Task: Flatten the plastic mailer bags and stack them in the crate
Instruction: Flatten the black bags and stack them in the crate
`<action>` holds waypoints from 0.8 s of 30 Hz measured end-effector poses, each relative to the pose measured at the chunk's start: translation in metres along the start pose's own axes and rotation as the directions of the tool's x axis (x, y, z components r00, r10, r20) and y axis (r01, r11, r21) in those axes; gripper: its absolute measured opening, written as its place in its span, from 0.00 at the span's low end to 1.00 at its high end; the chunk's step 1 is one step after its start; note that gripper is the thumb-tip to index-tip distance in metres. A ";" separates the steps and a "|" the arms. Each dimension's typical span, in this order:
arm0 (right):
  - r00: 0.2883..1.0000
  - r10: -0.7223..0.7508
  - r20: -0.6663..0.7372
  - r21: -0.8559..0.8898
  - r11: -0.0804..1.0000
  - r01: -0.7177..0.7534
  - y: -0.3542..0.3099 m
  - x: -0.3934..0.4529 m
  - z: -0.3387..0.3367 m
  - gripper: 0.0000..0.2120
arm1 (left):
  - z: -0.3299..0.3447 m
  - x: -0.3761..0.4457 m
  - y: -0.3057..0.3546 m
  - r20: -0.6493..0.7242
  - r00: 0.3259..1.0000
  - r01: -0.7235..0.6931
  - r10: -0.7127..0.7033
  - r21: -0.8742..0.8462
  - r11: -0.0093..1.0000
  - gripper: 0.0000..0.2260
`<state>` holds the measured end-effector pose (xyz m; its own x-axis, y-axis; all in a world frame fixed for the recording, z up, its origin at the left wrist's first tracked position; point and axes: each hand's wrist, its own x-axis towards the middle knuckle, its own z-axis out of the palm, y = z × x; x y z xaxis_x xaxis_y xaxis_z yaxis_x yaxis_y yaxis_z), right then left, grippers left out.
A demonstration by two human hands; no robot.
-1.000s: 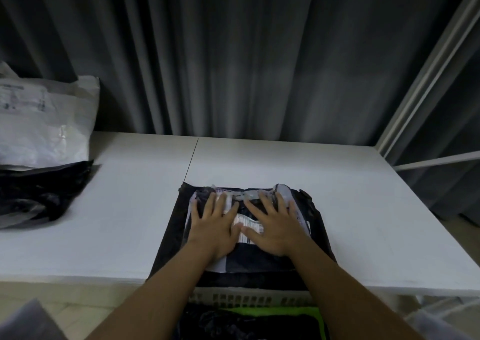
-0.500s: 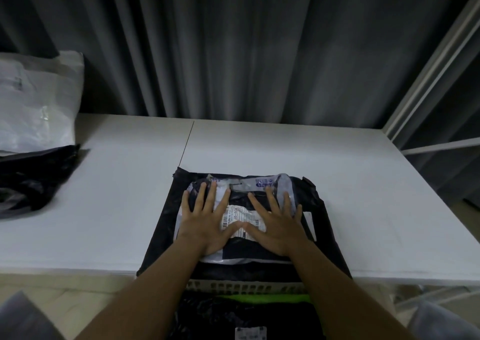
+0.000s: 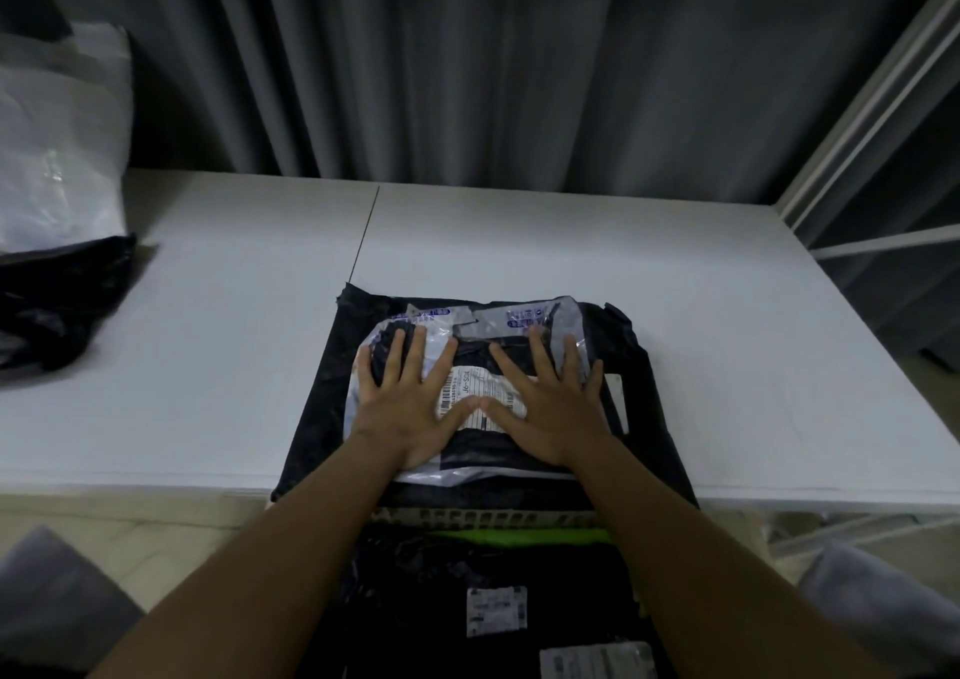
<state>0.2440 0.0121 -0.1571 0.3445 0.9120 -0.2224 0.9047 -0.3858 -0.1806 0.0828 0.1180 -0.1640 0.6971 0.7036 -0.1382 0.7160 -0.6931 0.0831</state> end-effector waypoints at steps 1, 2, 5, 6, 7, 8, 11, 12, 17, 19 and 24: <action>1.000 0.000 -0.001 -0.003 1.000 0.000 0.000 -0.001 0.000 0.33 | 0.001 0.000 0.001 0.003 1.000 0.001 -0.001 -0.010 1.000 0.38; 1.000 0.005 -0.008 -0.004 1.000 -0.005 0.000 -0.001 0.001 0.33 | 0.001 -0.001 0.000 -0.002 1.000 -0.001 0.001 -0.019 1.000 0.38; 1.000 0.012 -0.029 -0.020 1.000 -0.012 0.000 -0.001 0.003 0.33 | 0.004 -0.003 0.000 -0.036 0.999 -0.011 0.010 -0.042 0.999 0.39; 0.999 0.015 -0.037 -0.020 1.000 -0.016 -0.001 -0.002 0.003 0.33 | 0.005 -0.004 -0.001 -0.048 0.999 -0.012 0.010 -0.047 0.999 0.39; 0.999 0.015 -0.046 -0.020 1.000 -0.016 -0.001 -0.001 0.004 0.33 | 0.006 -0.004 -0.001 -0.063 0.998 -0.016 0.012 -0.051 0.999 0.38; 0.999 0.016 -0.051 -0.020 1.000 -0.017 -0.001 -0.001 0.004 0.33 | 0.005 -0.004 -0.001 -0.074 0.997 -0.020 0.015 -0.061 0.998 0.37; 0.999 0.019 -0.046 -0.020 1.000 -0.020 -0.001 -0.001 0.003 0.33 | 0.003 -0.006 0.000 -0.100 0.995 -0.029 0.020 -0.082 0.996 0.35; 0.999 0.021 -0.040 -0.024 0.999 -0.022 -0.001 -0.001 0.003 0.33 | 0.002 -0.008 0.000 -0.105 0.994 -0.024 0.016 -0.079 0.997 0.34; 0.999 0.029 -0.023 -0.044 0.999 -0.030 0.000 0.001 0.002 0.34 | -0.012 -0.012 0.007 0.011 1.000 0.018 -0.017 -0.039 0.999 0.36; 0.999 0.033 0.003 -0.064 0.997 -0.033 -0.002 0.001 -0.002 0.34 | -0.024 -0.016 0.010 0.103 0.994 0.031 -0.025 -0.060 0.998 0.34; 0.998 0.037 0.056 -0.171 0.985 -0.027 -0.006 0.000 -0.021 0.34 | -0.037 -0.035 0.007 0.231 0.972 -0.041 0.042 -0.008 0.999 0.39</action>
<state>0.2436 0.0169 -0.1355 0.3636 0.8878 -0.2823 0.9245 -0.3812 -0.0083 0.0653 0.0942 -0.1221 0.6987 0.6189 -0.3588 0.6872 -0.7200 0.0963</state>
